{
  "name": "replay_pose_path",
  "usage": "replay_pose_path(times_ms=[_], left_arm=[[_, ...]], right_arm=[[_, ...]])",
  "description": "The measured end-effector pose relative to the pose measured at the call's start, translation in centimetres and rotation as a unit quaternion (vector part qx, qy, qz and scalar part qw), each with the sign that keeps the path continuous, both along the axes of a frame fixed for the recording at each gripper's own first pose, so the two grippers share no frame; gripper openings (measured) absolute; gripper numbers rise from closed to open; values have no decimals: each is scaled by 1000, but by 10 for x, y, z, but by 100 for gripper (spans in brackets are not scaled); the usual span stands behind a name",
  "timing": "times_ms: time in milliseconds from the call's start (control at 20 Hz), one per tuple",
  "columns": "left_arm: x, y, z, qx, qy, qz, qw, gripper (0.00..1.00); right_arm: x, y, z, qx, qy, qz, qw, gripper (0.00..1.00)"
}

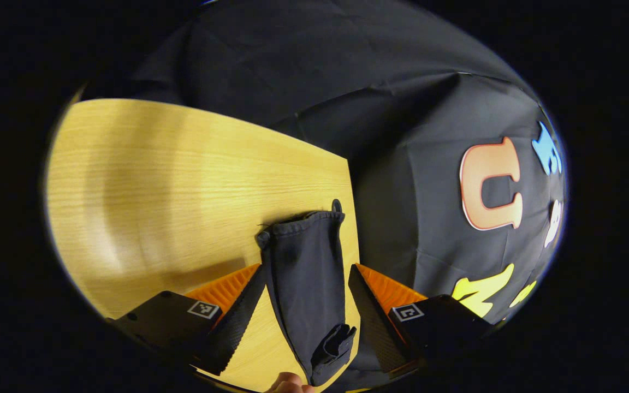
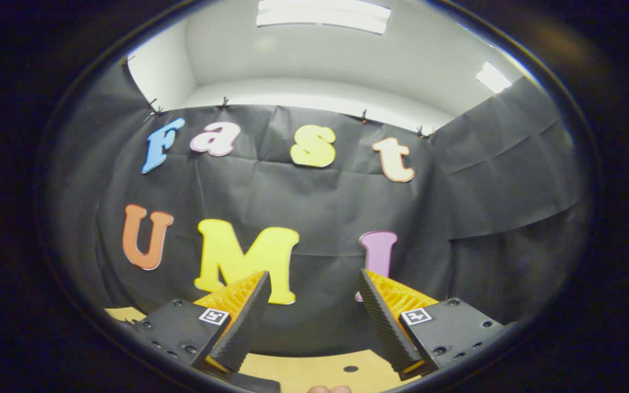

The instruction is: Grasp the waist and the cuffs of the jeans and fold them to make the two legs overlap; first hold the waist and fold one-third of the jeans toward the cuffs, then hold the cuffs and fold the remaining one-third in the same direction to finish folding.

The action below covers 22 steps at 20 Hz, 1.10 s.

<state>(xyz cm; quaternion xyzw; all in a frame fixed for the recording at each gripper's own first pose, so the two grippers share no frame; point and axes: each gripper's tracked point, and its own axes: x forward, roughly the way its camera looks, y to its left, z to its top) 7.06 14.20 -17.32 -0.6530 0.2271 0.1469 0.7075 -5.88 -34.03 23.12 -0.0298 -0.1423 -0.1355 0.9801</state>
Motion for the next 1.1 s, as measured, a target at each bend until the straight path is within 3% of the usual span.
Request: replay_pose_path(times_ms=[200,300,600,650,700,750,900,1100], left_arm=[[16,-3,-19,-22,20,7,1000,100],[24,0,-17,-32,15,18,999,95],[53,-1,-20,-54,-5,20,998,93],[59,-1,-19,-64,-13,24,998,100],[64,-1,-20,-71,-14,30,997,93],[65,-6,-30,-76,-1,24,997,93],[62,-9,-45,-88,18,28,996,28],[63,-9,-39,-71,14,21,997,6]], right_arm=[[-39,-51,30,-15,-31,-62,997,98],[-58,-69,41,-18,-42,-85,995,98],[-101,-124,41,45,-44,-138,988,98],[-108,-132,39,57,-42,-146,987,98],[-112,-141,37,66,-40,-154,985,98],[-118,-147,37,73,-40,-161,983,98],[-136,-163,46,81,-49,-179,979,97],[-151,-168,58,70,-57,-194,977,97]])
